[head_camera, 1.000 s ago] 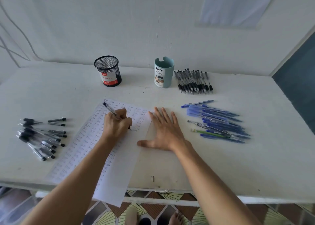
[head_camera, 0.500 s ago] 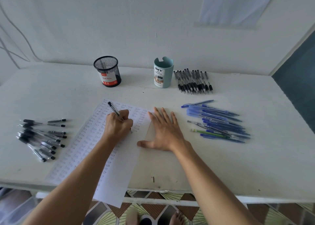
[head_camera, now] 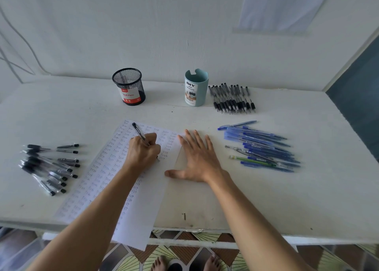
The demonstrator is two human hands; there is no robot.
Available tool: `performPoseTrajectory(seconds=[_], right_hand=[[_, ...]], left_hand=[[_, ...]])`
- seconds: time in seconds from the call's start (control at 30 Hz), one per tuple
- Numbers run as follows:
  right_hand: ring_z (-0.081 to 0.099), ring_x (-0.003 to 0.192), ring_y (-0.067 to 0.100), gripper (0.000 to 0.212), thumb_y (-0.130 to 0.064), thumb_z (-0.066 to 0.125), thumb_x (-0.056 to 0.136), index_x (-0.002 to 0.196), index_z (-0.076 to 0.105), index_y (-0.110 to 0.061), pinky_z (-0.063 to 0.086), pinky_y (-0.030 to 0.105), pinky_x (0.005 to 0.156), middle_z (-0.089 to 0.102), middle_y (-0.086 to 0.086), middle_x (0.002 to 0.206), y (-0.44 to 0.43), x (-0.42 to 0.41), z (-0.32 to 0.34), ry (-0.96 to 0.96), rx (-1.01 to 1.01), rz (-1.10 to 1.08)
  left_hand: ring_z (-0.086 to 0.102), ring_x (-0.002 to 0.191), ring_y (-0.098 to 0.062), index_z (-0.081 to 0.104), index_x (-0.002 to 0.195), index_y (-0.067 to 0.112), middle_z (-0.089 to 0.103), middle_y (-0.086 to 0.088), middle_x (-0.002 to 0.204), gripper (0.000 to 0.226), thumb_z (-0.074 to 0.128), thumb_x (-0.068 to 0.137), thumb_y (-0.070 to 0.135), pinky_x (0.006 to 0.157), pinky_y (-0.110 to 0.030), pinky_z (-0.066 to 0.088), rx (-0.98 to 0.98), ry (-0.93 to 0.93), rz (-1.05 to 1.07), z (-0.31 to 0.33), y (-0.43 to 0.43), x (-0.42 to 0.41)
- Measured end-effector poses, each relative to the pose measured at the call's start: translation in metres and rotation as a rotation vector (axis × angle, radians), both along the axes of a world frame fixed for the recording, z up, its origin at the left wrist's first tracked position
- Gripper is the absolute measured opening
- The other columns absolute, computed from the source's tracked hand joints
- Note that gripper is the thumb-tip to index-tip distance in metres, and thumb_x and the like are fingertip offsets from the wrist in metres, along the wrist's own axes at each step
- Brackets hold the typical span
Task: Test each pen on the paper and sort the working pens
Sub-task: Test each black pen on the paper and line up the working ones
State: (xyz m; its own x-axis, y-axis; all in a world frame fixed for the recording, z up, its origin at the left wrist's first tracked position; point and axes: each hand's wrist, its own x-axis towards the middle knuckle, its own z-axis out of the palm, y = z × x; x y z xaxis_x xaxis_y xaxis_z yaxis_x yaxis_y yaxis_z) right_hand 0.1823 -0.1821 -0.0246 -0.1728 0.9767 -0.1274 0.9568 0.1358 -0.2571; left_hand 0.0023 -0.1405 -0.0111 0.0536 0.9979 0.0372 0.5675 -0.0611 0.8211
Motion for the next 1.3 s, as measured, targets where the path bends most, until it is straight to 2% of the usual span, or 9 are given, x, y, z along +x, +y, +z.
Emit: performPoseTrajectory(seconds=[0.2, 0.7, 0.9, 0.97, 1.03, 1.1, 1.17, 1.23, 1.3], right_hand=[[-0.018, 0.152, 0.019, 0.124, -0.092, 0.049, 0.067, 0.159, 0.0, -0.024, -0.013, 0.05, 0.121, -0.012, -0.001, 0.167, 0.0, 0.0, 0.0, 0.003, -0.007, -0.001], [-0.02, 0.151, 0.018, 0.126, -0.092, 0.049, 0.065, 0.159, 0.0, -0.025, -0.011, 0.051, 0.121, -0.013, -0.002, 0.167, 0.001, -0.001, -0.001, 0.004, -0.009, -0.009], [-0.019, 0.151, 0.018, 0.126, -0.092, 0.05, 0.065, 0.159, 0.001, -0.025, -0.01, 0.052, 0.121, -0.013, -0.002, 0.167, 0.0, -0.001, -0.001, 0.005, -0.011, -0.01], [-0.019, 0.152, 0.018, 0.125, -0.091, 0.05, 0.065, 0.159, 0.002, -0.024, -0.011, 0.051, 0.121, -0.012, -0.002, 0.167, 0.001, 0.0, -0.001, 0.009, -0.004, -0.011], [-0.019, 0.151, 0.018, 0.125, -0.092, 0.05, 0.066, 0.159, 0.002, -0.024, -0.01, 0.051, 0.121, -0.012, -0.002, 0.167, 0.001, 0.0, -0.001, 0.008, -0.004, -0.007], [-0.019, 0.151, 0.018, 0.125, -0.092, 0.049, 0.066, 0.159, 0.001, -0.024, -0.01, 0.052, 0.121, -0.013, -0.001, 0.167, 0.001, 0.0, -0.001, 0.006, -0.008, -0.004], [-0.019, 0.151, 0.018, 0.126, -0.092, 0.05, 0.065, 0.159, 0.001, -0.024, -0.01, 0.052, 0.121, -0.013, -0.001, 0.167, 0.001, 0.0, -0.001, 0.007, -0.009, -0.004], [-0.019, 0.152, 0.018, 0.126, -0.092, 0.049, 0.065, 0.159, 0.001, -0.024, -0.01, 0.051, 0.121, -0.013, -0.001, 0.167, 0.001, 0.0, -0.001, 0.01, -0.01, -0.003], [-0.019, 0.152, 0.018, 0.125, -0.092, 0.05, 0.066, 0.159, 0.001, -0.024, -0.011, 0.051, 0.121, -0.012, -0.001, 0.167, 0.0, 0.0, 0.0, 0.013, -0.007, -0.004]], left_hand=[[0.02, 0.054, -0.013, 0.026, 0.054, 0.018, 0.024, 0.0, 0.056, 0.019, 0.044, 0.054, 0.013, 0.045, -0.026, 0.015, 0.003, -0.032, -0.028, -0.003, -0.002, 0.0], [0.021, 0.05, -0.011, 0.03, 0.051, 0.02, 0.026, 0.002, 0.052, 0.018, 0.047, 0.055, 0.014, 0.041, -0.021, 0.017, 0.03, -0.005, -0.062, -0.008, 0.001, -0.001], [0.023, 0.05, -0.012, 0.028, 0.053, 0.02, 0.025, 0.009, 0.05, 0.024, 0.049, 0.059, 0.009, 0.044, -0.025, 0.019, 0.021, -0.057, -0.051, -0.008, 0.001, -0.002], [0.034, 0.045, -0.011, 0.034, 0.055, 0.017, 0.037, 0.003, 0.05, 0.027, 0.055, 0.065, 0.003, 0.046, -0.024, 0.027, -0.006, -0.129, -0.009, -0.007, 0.003, -0.004], [0.044, 0.045, -0.011, 0.05, 0.064, 0.013, 0.046, 0.0, 0.051, 0.013, 0.058, 0.07, 0.004, 0.046, -0.024, 0.035, -0.019, -0.296, -0.003, -0.005, 0.005, -0.008], [0.038, 0.04, -0.013, 0.054, 0.081, 0.014, 0.042, 0.002, 0.048, 0.005, 0.056, 0.084, 0.01, 0.042, -0.022, 0.028, -0.036, -0.476, 0.014, -0.003, 0.007, -0.01], [0.028, 0.036, -0.012, 0.046, 0.089, 0.014, 0.033, 0.004, 0.048, 0.017, 0.051, 0.102, 0.025, 0.04, -0.024, 0.021, -0.07, -0.598, 0.069, -0.001, 0.011, -0.009], [0.031, 0.033, -0.012, 0.046, 0.095, 0.011, 0.032, 0.002, 0.05, 0.034, 0.041, 0.106, 0.043, 0.037, -0.023, 0.026, -0.08, -0.594, 0.082, -0.001, 0.013, -0.008], [0.038, 0.033, -0.014, 0.051, 0.093, 0.011, 0.037, 0.002, 0.049, 0.041, 0.035, 0.106, 0.046, 0.038, -0.024, 0.032, -0.05, -0.472, 0.045, -0.003, 0.013, -0.007]])
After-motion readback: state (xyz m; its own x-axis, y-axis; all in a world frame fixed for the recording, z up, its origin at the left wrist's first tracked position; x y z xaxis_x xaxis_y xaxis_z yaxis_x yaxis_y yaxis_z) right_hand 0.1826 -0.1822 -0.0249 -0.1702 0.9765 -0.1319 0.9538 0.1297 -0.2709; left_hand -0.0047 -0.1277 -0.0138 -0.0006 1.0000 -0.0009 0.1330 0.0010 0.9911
